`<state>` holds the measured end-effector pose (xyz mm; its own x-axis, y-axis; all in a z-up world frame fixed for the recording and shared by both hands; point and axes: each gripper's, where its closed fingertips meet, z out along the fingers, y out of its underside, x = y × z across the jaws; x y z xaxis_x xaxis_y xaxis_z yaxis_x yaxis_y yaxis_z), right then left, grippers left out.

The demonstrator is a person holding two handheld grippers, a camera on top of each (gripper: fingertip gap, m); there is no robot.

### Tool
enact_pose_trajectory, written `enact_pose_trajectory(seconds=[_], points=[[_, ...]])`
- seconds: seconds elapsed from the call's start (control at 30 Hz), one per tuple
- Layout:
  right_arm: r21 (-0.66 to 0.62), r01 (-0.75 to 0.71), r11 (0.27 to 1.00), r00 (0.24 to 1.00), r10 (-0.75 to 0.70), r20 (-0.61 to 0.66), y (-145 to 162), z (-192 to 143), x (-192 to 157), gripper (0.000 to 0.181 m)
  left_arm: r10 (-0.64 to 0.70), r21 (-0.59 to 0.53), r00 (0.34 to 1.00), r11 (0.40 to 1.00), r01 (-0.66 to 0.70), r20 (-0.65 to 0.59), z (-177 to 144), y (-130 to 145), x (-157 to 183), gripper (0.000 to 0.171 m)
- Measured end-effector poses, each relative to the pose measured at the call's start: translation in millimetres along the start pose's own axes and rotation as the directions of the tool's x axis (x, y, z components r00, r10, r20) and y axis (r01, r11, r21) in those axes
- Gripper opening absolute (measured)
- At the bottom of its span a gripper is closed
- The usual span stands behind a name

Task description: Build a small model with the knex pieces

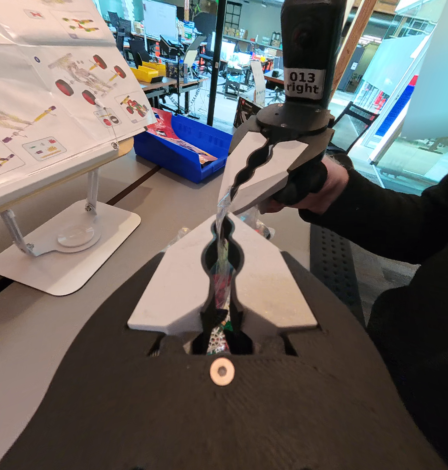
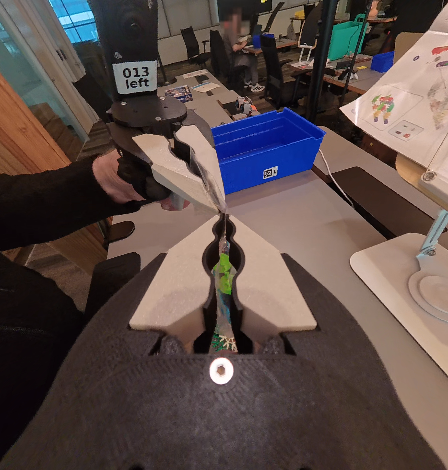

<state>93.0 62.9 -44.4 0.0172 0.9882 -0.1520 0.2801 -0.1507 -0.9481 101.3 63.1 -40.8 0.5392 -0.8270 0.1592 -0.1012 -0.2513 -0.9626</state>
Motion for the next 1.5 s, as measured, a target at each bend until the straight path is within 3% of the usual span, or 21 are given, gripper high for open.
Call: enact_pose_trajectory(seconds=[0.37,0.63,0.97,1.13,1.5], points=[[0.041,-0.154,0.987,0.985,0.157,-0.072,17.6,21.0,16.5,0.000,-0.054,0.037,0.979,0.998,0.047,0.197,0.6,23.4,-16.6,0.000],[-0.085,-0.080,0.993,0.989,0.068,-0.131,35.8,61.5,10.4,0.000,0.034,-0.044,0.923,0.999,-0.018,0.383,-25.8,53.8,-26.7,0.000],[-0.191,0.007,0.982,0.996,-0.023,-0.083,44.3,114.2,-12.0,0.000,0.130,-0.164,0.832,0.985,-0.047,0.539,-70.9,80.4,-28.2,0.000],[-0.209,0.055,0.976,0.995,-0.070,-0.065,43.8,130.1,-23.7,0.000,-0.022,-0.027,0.836,0.999,0.044,0.548,-93.1,84.8,-29.6,0.000],[-0.284,-0.002,0.959,0.997,-0.019,-0.070,71.8,142.7,-19.9,0.000,0.117,-0.193,0.810,0.981,-0.005,0.575,-84.6,113.3,-29.1,0.000]])
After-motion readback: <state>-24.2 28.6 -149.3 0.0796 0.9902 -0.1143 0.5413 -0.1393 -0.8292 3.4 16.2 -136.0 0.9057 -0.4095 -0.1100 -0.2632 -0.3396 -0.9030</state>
